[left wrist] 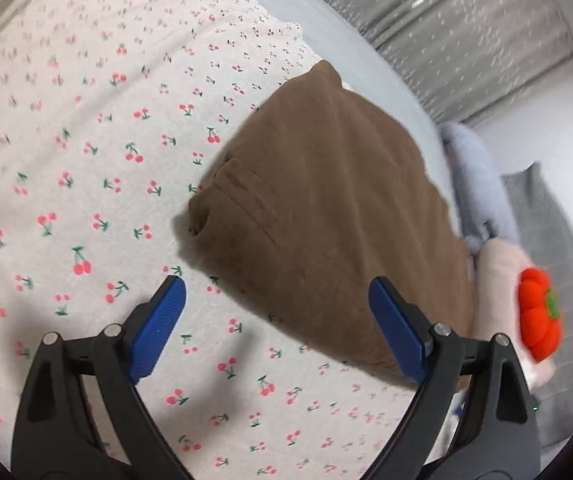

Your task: Fold large clothes

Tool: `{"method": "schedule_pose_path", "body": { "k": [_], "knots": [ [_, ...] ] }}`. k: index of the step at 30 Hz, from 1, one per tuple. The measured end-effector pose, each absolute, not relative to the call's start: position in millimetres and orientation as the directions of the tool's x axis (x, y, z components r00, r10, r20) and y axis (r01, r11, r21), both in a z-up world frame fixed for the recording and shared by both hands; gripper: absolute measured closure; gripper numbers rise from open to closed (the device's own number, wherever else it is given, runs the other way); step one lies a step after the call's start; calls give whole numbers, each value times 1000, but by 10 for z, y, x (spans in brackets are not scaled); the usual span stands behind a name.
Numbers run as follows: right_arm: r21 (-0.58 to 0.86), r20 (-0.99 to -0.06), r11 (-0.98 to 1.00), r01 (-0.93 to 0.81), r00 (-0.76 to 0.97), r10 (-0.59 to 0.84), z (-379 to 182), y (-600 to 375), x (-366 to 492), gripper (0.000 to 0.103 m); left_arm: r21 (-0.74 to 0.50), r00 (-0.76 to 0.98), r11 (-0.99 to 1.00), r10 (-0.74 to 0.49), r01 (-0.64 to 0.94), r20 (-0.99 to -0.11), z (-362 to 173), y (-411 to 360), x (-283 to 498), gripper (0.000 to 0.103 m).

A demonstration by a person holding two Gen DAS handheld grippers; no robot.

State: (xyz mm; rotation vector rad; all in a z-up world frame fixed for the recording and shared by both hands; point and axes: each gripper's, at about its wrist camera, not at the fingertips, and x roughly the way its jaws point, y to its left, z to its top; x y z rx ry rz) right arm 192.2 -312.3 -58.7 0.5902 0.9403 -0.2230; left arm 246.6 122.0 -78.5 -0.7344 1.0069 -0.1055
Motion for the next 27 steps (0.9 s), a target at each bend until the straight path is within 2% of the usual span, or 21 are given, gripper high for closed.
{"method": "schedule_pose_path", "body": {
  "k": [4, 9, 16, 21, 22, 25, 27],
  "knots": [
    [390, -787, 827, 405, 613, 70, -534, -3022, 1847, 18, -689, 525, 658, -488, -303, -697, -1068, 1245, 2471, 10],
    [379, -782, 844, 379, 619, 74, -545, -2822, 1820, 18, -824, 536, 457, -626, -335, -566, -1394, 1140, 2568, 10],
    [376, -791, 848, 375, 606, 83, -656, -2626, 1919, 18, -897, 639, 301, -629, -324, -442, -1530, 1082, 2741, 10],
    [384, -776, 851, 358, 624, 88, -695, -2514, 1983, 18, -904, 697, 279, -576, -322, -426, -1522, 1054, 2743, 12],
    [371, -765, 863, 343, 640, 74, -678, -2474, 1988, 18, -899, 706, 294, -557, -324, -436, -1503, 1028, 2733, 14],
    [314, -741, 902, 297, 671, 37, -641, -2323, 2015, 18, -874, 723, 353, -499, -334, -478, -1478, 959, 2711, 33],
    [286, -739, 923, 259, 673, 40, -634, -2212, 2043, 18, -859, 722, 384, -480, -337, -498, -1504, 934, 2724, 54]
  ]
}}
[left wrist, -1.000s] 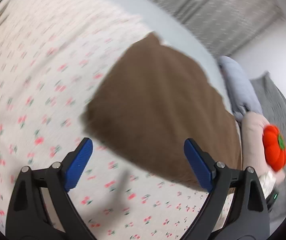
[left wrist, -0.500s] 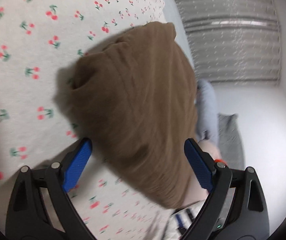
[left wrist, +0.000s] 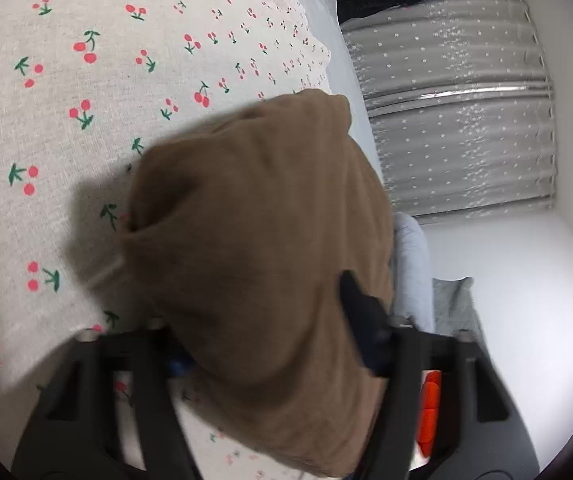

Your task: Fold large clothes

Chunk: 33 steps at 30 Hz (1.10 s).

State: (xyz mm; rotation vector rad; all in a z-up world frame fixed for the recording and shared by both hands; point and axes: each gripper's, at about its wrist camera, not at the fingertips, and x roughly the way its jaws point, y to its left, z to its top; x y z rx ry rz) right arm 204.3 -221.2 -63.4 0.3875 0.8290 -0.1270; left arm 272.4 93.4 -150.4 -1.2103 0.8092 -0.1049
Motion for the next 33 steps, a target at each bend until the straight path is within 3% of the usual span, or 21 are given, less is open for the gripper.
{"method": "schedule_pose_path", "body": {
  "k": [5, 12, 15, 20, 24, 28, 31, 33],
  "knots": [
    [270, -726, 943, 195, 685, 66, -611, -2035, 2059, 18, -852, 733, 424, -466, -306, -495, -1444, 942, 2729, 74],
    [218, -640, 975, 30, 759, 120, -457, -1792, 2021, 20, -744, 783, 635, -348, -208, -516, -1002, 734, 2648, 80],
    [240, -629, 971, 1, 762, 155, -444, -1765, 2071, 31, -731, 805, 664, -342, -159, -486, -826, 686, 2599, 81],
    [449, -631, 892, -44, 691, 352, -748, -1926, 2306, 70, -665, 834, 747, -353, -22, -424, -456, 487, 2486, 82],
    [482, -683, 875, -53, 602, 413, -1055, -2011, 2483, 72, -564, 849, 821, -359, 88, -389, -119, 94, 2443, 82],
    [652, -607, 757, -35, 574, 549, -949, -2371, 2488, 71, -510, 843, 839, -404, 187, -355, 200, -343, 2509, 83],
    [715, -529, 699, 5, 658, 537, -810, -2810, 2386, 50, -437, 827, 856, -443, 275, -347, 340, -753, 2561, 83],
    [763, -475, 644, 44, 714, 514, -770, -3130, 2306, 46, -379, 804, 859, -478, 343, -355, 381, -1112, 2581, 83]
  ]
}}
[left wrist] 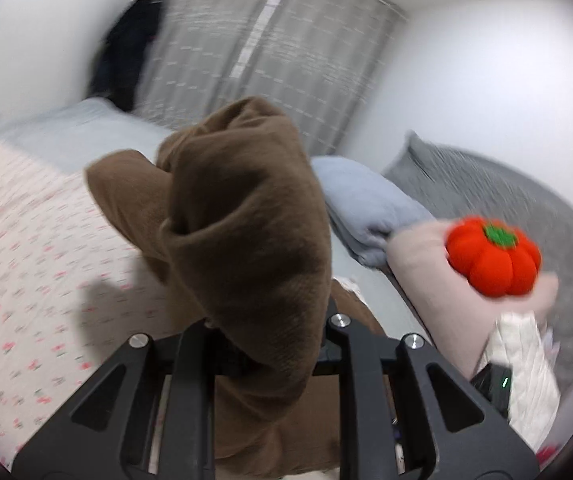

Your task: Fold large clothes

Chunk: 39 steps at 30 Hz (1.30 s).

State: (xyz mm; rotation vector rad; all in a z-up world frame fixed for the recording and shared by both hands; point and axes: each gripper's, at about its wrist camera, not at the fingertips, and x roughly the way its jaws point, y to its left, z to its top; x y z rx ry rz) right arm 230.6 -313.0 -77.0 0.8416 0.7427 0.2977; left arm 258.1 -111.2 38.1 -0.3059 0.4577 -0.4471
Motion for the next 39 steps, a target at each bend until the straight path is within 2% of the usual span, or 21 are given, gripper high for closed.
{"method": "schedule_pose_path", "body": {
  "k": [6, 8, 12, 15, 17, 18, 21, 23, 27, 29, 33, 34, 35, 36, 37, 39],
  "knots": [
    [891, -363, 424, 165, 819, 445, -1026, -3953, 2074, 43, -168, 706, 830, -545, 532, -452, 152, -2191, 2530, 82],
    [903, -354, 383, 192, 839, 414, -1091, -4109, 2015, 43, -105, 647, 794, -558, 599, -520, -82, -2529, 2525, 80],
    [940, -295, 279, 195, 876, 381, -1218, -4426, 1888, 42, -67, 439, 663, -564, 745, -699, -732, -2964, 2557, 73],
    [959, -252, 218, 180, 894, 371, -1301, -4499, 1894, 38, 25, 426, 579, -569, 815, -703, -927, -2999, 2420, 69],
    [951, -277, 238, 198, 889, 365, -1329, -4531, 1993, 35, -7, 401, 565, -594, 825, -697, -831, -2908, 2398, 62],
    [945, -289, 255, 204, 885, 365, -1316, -4514, 2055, 35, -52, 375, 557, -622, 829, -688, -761, -2839, 2404, 54],
    [930, -318, 298, 214, 877, 360, -1261, -4441, 2126, 35, -202, 278, 494, -730, 845, -624, -539, -2501, 2336, 41],
    [916, -336, 335, 218, 874, 350, -1190, -4401, 2126, 32, -233, 264, 482, -754, 845, -602, -475, -2310, 2267, 37],
    [888, -356, 413, 202, 871, 338, -969, -4312, 2077, 26, -282, 277, 504, -770, 816, -575, -345, -1933, 2238, 20],
    [869, -366, 456, 191, 868, 335, -876, -4247, 2084, 20, -299, 322, 551, -761, 779, -563, -314, -1742, 2318, 18],
    [776, -453, 598, 201, 838, 306, -729, -3983, 2237, 20, -332, 415, 701, -667, 631, -619, -382, -1494, 2659, 16],
    [748, -476, 632, 203, 828, 297, -722, -3897, 2290, 20, -376, 418, 721, -663, 583, -621, -428, -1380, 2749, 16],
    [723, -493, 660, 203, 821, 287, -729, -3816, 2344, 24, -430, 407, 719, -677, 547, -613, -479, -1293, 2816, 16],
    [703, -500, 685, 191, 818, 285, -762, -3725, 2374, 34, -484, 392, 710, -694, 512, -604, -525, -1205, 2883, 16],
    [682, -507, 709, 181, 815, 280, -790, -3645, 2415, 60, -537, 378, 699, -711, 473, -593, -576, -1116, 2948, 16],
    [643, -515, 742, 191, 824, 235, -762, -3552, 2432, 72, -599, 369, 687, -726, 411, -580, -657, -974, 3025, 17]
  ]
}}
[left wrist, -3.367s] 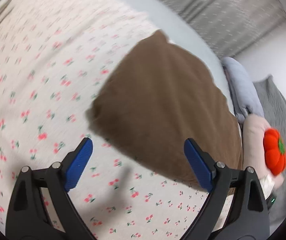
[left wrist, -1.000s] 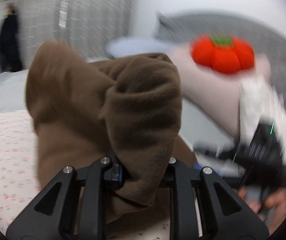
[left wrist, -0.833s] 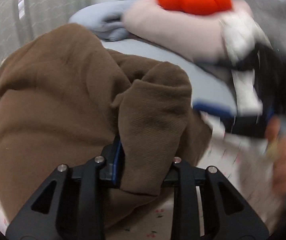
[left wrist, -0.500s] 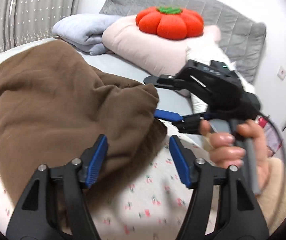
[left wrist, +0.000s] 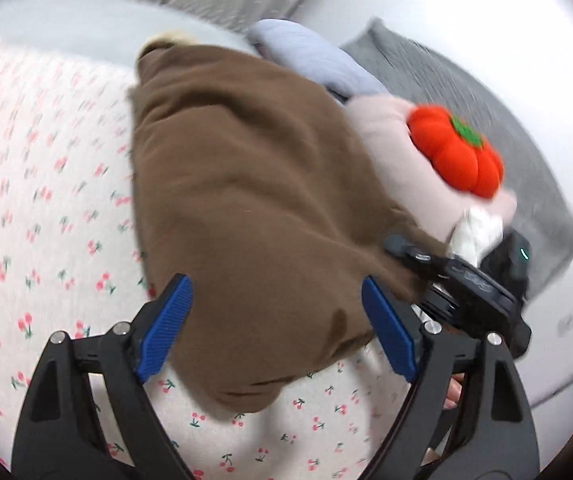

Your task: Fold large clothes

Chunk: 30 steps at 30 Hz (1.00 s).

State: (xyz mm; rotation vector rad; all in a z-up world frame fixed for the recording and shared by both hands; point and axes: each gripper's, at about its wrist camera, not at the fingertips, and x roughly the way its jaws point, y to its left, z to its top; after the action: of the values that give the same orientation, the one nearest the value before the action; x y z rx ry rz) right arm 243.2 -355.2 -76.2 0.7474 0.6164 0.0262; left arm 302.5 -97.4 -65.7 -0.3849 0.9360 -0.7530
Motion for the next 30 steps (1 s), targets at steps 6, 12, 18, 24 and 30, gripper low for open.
{"method": "schedule_pose_path", "body": {
  "k": [6, 12, 18, 24, 30],
  "knots": [
    [730, -368, 671, 125, 900, 233, -251, -3761, 2065, 77, -657, 353, 662, -749, 361, -561, -770, -890, 3021, 16],
    [751, -583, 520, 406, 778, 234, -1194, -4328, 2039, 71, -700, 261, 636, -772, 326, -580, -1037, -1108, 3101, 13],
    [745, -571, 526, 411, 800, 185, -1045, -4448, 1856, 30, -790, 210, 550, -835, 270, -509, -1199, -1274, 3281, 3],
    [814, -516, 470, 342, 797, 314, -1234, -4534, 1944, 16, -850, 166, 476, -879, 226, -448, -1383, -1378, 3383, 0],
    [771, -587, 484, 414, 756, 289, -1466, -4498, 2120, 6, -848, 150, 481, -876, 224, -458, -1349, -1487, 3413, 0]
  ]
}}
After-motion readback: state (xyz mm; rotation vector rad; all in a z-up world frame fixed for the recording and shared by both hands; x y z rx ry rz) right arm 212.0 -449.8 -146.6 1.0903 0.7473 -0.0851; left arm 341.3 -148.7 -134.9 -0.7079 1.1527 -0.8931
